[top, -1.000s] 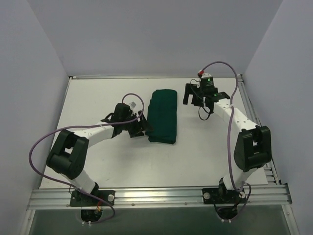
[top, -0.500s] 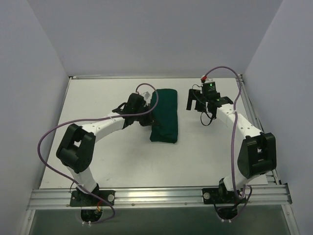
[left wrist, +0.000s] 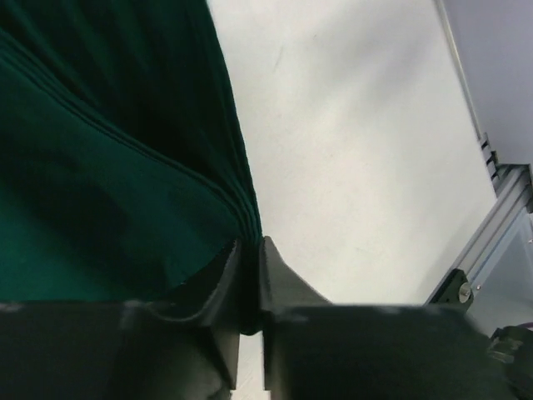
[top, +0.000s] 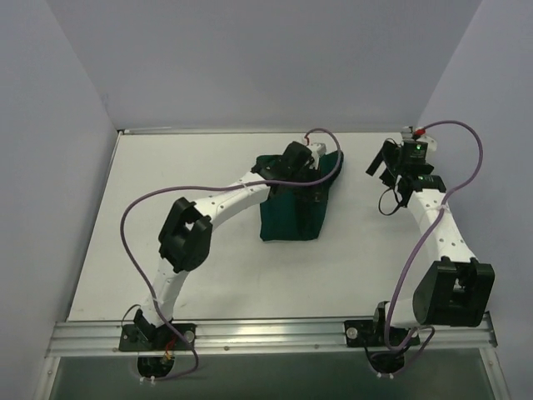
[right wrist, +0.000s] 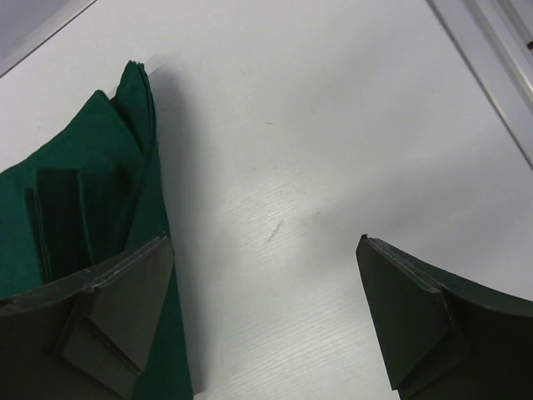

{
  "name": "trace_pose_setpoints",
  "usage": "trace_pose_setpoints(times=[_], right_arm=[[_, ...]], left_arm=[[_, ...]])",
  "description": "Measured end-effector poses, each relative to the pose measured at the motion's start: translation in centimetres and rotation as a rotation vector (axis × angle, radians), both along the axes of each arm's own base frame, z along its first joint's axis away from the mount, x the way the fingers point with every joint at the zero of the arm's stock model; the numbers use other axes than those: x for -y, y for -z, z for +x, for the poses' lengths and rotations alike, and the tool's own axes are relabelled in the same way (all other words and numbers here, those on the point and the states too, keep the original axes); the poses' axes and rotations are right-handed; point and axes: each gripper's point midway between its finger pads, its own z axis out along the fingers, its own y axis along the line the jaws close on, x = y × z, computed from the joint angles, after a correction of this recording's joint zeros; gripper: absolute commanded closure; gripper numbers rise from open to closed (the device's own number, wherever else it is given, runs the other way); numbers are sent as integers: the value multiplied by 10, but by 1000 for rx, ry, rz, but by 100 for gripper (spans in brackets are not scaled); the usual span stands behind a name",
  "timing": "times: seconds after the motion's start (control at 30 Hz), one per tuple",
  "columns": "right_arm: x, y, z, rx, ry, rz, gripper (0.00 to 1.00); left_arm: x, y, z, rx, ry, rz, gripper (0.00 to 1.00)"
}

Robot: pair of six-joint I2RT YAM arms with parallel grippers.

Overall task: Open and lay out the surgical kit
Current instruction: Open the surgical kit at the center of the board.

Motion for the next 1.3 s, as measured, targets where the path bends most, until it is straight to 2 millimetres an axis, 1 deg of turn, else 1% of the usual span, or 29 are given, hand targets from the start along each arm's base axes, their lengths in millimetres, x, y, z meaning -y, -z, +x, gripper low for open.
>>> trace_pose_setpoints(times=[0.03,0.07,0.1,0.17,0.2,0.23,0.27,0.33,0.4,0.43,0.47,0.6,0.67,0.73,0.77,0.8,0.83,0.9,0.93,1.0,1.03,1.07,1.1,1.17,1.3], right_arm=[[8,-2,-4,7,25,2,0],[12,-3,-7,13,39,1,0],[15,-4,-10,18,49,2,0],[16,-5,-14,24,53,1,0],[16,-4,-15,24,53,1,0],[15,-3,-15,22,52,2,0],[15,-2,-15,20,48,5,0],[13,1,-16,15,39,13,0],[9,2,-14,18,23,25,0],[7,2,-13,19,15,32,0],[6,3,-11,20,9,37,0],[-2,9,-5,17,-27,66,0],[-9,13,-3,13,-57,82,0],[-17,20,0,-3,-87,98,0],[-22,26,2,-18,-105,104,0],[-28,34,3,-39,-122,110,0],[-34,44,4,-65,-141,116,0],[-43,65,6,-120,-165,127,0],[-47,76,6,-148,-177,132,0],[-52,97,7,-200,-189,144,0],[-53,105,9,-217,-190,148,0],[-53,111,10,-231,-188,150,0],[-53,115,13,-240,-189,153,0],[-54,121,20,-249,-191,157,0],[-54,130,40,-245,-195,160,1]], left_arm=[[6,11,1,-10,12,18,69],[12,21,0,-22,26,35,66],[18,30,-2,-32,40,44,58],[26,45,-11,-54,67,66,48],[28,50,-16,-64,76,77,38],[28,54,-20,-70,85,91,35],[27,55,-25,-73,92,103,28],[26,53,-30,-54,109,114,3],[18,47,-34,-41,113,125,3],[14,42,-37,-35,118,125,6],[11,35,-38,-26,126,119,6],[4,-7,-38,45,133,76,6],[-7,-29,-37,77,114,55,3],[-25,-48,-36,92,85,35,1],[-38,-58,-31,99,58,19,0],[-52,-66,-25,97,29,6,5],[-69,-72,-14,92,-11,-5,5],[-108,-79,17,92,-102,-26,3],[-132,-80,38,86,-155,-36,0],[-170,-74,70,68,-244,-36,5],[-185,-68,82,55,-278,-30,6],[-196,-60,91,39,-300,-21,6],[-202,-53,97,27,-309,-14,6],[-201,-35,106,5,-303,5,6],[-184,-2,110,-38,-251,41,4]])
